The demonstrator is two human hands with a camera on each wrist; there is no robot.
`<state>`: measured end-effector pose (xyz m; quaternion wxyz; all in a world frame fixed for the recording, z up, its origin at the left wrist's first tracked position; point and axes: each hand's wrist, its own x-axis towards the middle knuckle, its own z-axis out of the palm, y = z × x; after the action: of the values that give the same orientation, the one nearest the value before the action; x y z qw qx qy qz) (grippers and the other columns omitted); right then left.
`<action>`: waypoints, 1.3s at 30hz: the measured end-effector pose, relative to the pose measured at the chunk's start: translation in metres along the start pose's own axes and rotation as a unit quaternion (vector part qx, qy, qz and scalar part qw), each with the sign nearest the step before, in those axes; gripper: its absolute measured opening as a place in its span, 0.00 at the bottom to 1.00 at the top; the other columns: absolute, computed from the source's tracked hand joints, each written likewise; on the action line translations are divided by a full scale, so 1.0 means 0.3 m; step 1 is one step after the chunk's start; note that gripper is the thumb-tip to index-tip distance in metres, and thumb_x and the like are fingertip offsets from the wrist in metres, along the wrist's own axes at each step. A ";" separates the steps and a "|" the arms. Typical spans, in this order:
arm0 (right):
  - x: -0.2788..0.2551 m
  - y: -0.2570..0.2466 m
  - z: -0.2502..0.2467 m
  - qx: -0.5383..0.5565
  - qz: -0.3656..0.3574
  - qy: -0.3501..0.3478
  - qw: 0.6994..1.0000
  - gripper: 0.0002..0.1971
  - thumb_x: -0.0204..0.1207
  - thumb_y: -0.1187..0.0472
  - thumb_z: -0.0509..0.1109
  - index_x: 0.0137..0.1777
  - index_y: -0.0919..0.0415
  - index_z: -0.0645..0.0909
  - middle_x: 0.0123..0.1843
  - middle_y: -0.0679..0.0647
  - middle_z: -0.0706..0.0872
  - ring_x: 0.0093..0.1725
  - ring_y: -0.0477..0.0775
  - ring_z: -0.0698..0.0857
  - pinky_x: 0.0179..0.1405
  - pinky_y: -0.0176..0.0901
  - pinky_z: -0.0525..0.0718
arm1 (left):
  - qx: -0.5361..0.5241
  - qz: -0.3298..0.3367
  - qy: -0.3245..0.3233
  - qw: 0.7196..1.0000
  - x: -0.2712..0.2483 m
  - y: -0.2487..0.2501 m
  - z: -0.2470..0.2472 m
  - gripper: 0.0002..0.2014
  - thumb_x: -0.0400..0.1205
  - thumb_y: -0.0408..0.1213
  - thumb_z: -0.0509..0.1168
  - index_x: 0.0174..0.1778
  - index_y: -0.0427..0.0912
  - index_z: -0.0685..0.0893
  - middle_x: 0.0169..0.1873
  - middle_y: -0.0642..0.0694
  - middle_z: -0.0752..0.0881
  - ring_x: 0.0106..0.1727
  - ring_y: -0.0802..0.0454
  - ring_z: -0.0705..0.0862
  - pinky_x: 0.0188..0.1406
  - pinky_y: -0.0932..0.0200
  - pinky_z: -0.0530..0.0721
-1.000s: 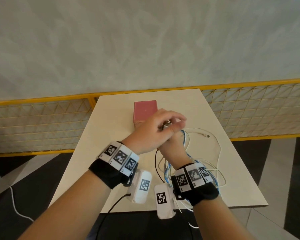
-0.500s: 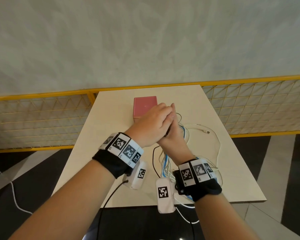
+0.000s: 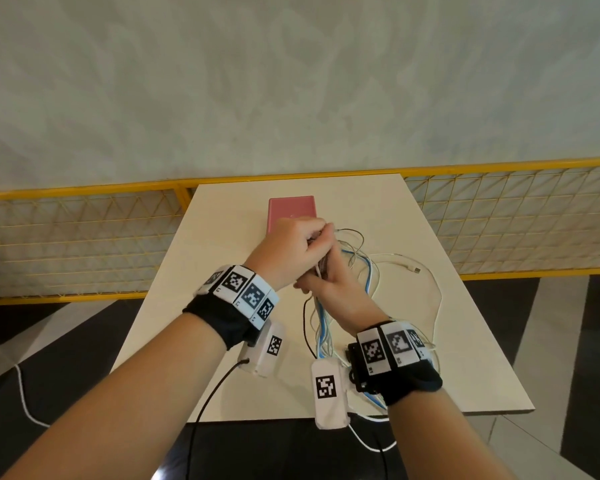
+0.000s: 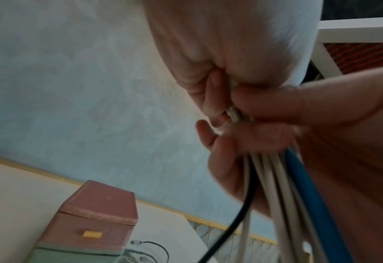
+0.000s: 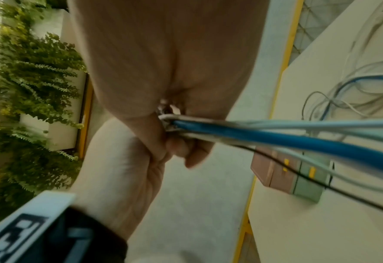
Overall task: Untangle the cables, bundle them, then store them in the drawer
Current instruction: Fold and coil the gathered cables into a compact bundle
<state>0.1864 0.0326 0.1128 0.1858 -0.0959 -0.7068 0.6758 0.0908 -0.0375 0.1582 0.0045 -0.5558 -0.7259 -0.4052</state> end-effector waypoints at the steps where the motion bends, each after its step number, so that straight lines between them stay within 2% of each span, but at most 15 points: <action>1: -0.001 -0.014 -0.001 -0.067 0.007 -0.016 0.998 0.14 0.79 0.65 0.64 0.63 0.60 0.71 0.41 0.55 0.82 0.39 0.49 0.83 0.46 0.51 0.82 | -0.016 -0.023 0.012 1.000 0.005 -0.008 -0.009 0.23 0.87 0.36 0.60 0.24 0.47 0.66 0.19 0.55 0.66 0.22 0.58 0.66 0.25 0.65 0.65; 2: -0.001 -0.019 0.001 -0.111 0.012 -0.033 0.993 0.05 0.82 0.60 0.62 0.52 0.61 0.76 0.34 0.52 0.80 0.33 0.49 0.80 0.41 0.50 0.81 | -0.029 -0.049 0.019 0.998 0.012 -0.017 -0.018 0.23 0.88 0.37 0.59 0.24 0.46 0.68 0.18 0.54 0.67 0.22 0.58 0.66 0.24 0.62 0.67; 6: 0.016 -0.003 -0.003 -0.187 0.040 -0.014 0.981 0.17 0.84 0.49 0.57 0.33 0.53 0.70 0.27 0.48 0.72 0.26 0.49 0.70 0.30 0.47 0.74 | -0.081 -0.165 0.018 0.983 0.033 -0.053 -0.064 0.21 0.90 0.45 0.52 0.39 0.40 0.84 0.32 0.46 0.83 0.32 0.52 0.81 0.37 0.54 0.79; 10: 0.046 0.005 -0.028 -0.228 0.062 -0.017 0.972 0.18 0.83 0.48 0.57 0.32 0.51 0.68 0.27 0.47 0.72 0.25 0.47 0.69 0.29 0.43 0.70 | 0.029 0.048 0.086 0.995 0.017 -0.037 -0.109 0.12 0.89 0.39 0.56 0.54 0.39 0.85 0.52 0.48 0.84 0.56 0.53 0.82 0.59 0.60 0.78; 12: 0.067 0.010 0.001 -0.300 0.101 -0.009 0.949 0.16 0.82 0.62 0.61 0.31 0.50 0.68 0.28 0.46 0.72 0.26 0.43 0.71 0.31 0.35 0.71 | 0.072 0.147 -0.037 0.986 0.001 -0.014 -0.095 0.15 0.85 0.47 0.63 0.59 0.41 0.85 0.55 0.49 0.85 0.59 0.52 0.82 0.63 0.56 0.77; 14: 0.059 -0.014 0.028 -0.384 0.131 0.068 0.912 0.17 0.76 0.75 0.65 0.34 0.52 0.73 0.33 0.44 0.74 0.32 0.35 0.79 0.38 0.24 0.76 | 0.160 0.164 -0.173 0.958 -0.015 -0.014 -0.062 0.30 0.78 0.64 0.64 0.67 0.46 0.81 0.60 0.52 0.84 0.63 0.54 0.79 0.74 0.53 0.69; 15: 0.066 -0.011 0.008 -0.348 0.100 0.050 0.931 0.17 0.77 0.75 0.65 0.37 0.51 0.73 0.35 0.41 0.74 0.32 0.28 0.79 0.38 0.20 0.75 | 0.206 0.162 -0.208 0.942 -0.022 -0.029 -0.049 0.36 0.73 0.70 0.63 0.71 0.50 0.77 0.61 0.53 0.83 0.62 0.55 0.77 0.76 0.57 0.64; 17: 0.085 -0.040 -0.029 -0.302 0.062 -0.061 0.949 0.15 0.80 0.69 0.64 0.38 0.48 0.72 0.34 0.38 0.72 0.27 0.25 0.77 0.31 0.17 0.73 | 0.277 0.165 -0.223 0.920 -0.031 -0.063 -0.038 0.43 0.68 0.73 0.66 0.75 0.55 0.68 0.57 0.55 0.83 0.54 0.55 0.76 0.64 0.61 0.66; 21: 0.080 -0.100 -0.049 -0.324 0.037 -0.114 0.939 0.07 0.78 0.69 0.63 0.38 0.62 0.74 0.31 0.53 0.76 0.24 0.40 0.72 0.22 0.29 0.69 | 0.368 0.151 -0.184 0.899 -0.017 -0.076 -0.034 0.40 0.74 0.53 0.73 0.77 0.56 0.59 0.56 0.53 0.86 0.50 0.48 0.87 0.45 0.55 0.77; 24: 0.106 -0.102 -0.072 -0.240 0.024 -0.144 0.960 0.09 0.78 0.67 0.66 0.37 0.57 0.79 0.29 0.49 0.78 0.23 0.38 0.74 0.25 0.28 0.70 | 0.403 0.085 -0.176 0.894 -0.002 -0.062 -0.048 0.33 0.79 0.51 0.68 0.77 0.52 0.62 0.51 0.49 0.89 0.45 0.45 0.89 0.36 0.55 0.79; 27: 0.113 -0.078 -0.149 -0.175 0.046 -0.154 0.971 0.14 0.82 0.60 0.65 0.40 0.40 0.85 0.31 0.48 0.77 0.31 0.48 0.73 0.31 0.38 0.74 | 0.417 0.000 -0.201 0.886 0.021 -0.083 -0.106 0.16 0.84 0.54 0.60 0.60 0.48 0.77 0.43 0.46 0.87 0.41 0.44 0.86 0.34 0.56 0.75; 30: 0.094 -0.027 -0.178 -0.224 0.054 -0.140 0.963 0.13 0.86 0.55 0.56 0.42 0.48 0.79 0.31 0.47 0.73 0.31 0.50 0.74 0.38 0.50 0.79 | 0.397 -0.057 -0.210 0.891 0.031 -0.110 -0.166 0.16 0.86 0.54 0.57 0.48 0.46 0.82 0.31 0.52 0.78 0.34 0.48 0.79 0.25 0.57 0.66; 32: 0.086 -0.003 -0.174 -0.256 0.045 -0.110 0.959 0.12 0.86 0.54 0.54 0.43 0.52 0.75 0.32 0.48 0.72 0.30 0.48 0.74 0.37 0.51 0.83 | 0.376 -0.091 -0.207 0.899 0.030 -0.120 -0.180 0.17 0.86 0.54 0.57 0.44 0.45 0.81 0.28 0.52 0.76 0.32 0.48 0.79 0.23 0.58 0.66; 35: 0.091 -0.005 -0.164 -0.337 -0.012 -0.057 0.940 0.15 0.86 0.55 0.53 0.38 0.38 0.69 0.32 0.40 0.73 0.27 0.37 0.74 0.31 0.29 0.72 | 0.310 -0.155 -0.235 0.908 0.026 -0.118 -0.188 0.20 0.84 0.58 0.60 0.39 0.45 0.82 0.27 0.51 0.83 0.24 0.54 0.82 0.23 0.61 0.73; 39: 0.121 -0.020 -0.153 -0.417 -0.079 -0.072 0.903 0.10 0.86 0.52 0.53 0.48 0.53 0.74 0.37 0.50 0.80 0.35 0.48 0.78 0.36 0.42 0.74 | 0.127 -0.141 -0.219 0.957 0.035 -0.115 -0.162 0.17 0.77 0.50 0.73 0.59 0.48 0.83 0.43 0.52 0.89 0.42 0.55 0.87 0.42 0.58 0.84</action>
<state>0.1720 0.0885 0.1245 0.1303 -0.0596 -0.9408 0.3073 0.0372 -0.0599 0.1754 -0.1410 -0.5180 -0.8253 -0.1748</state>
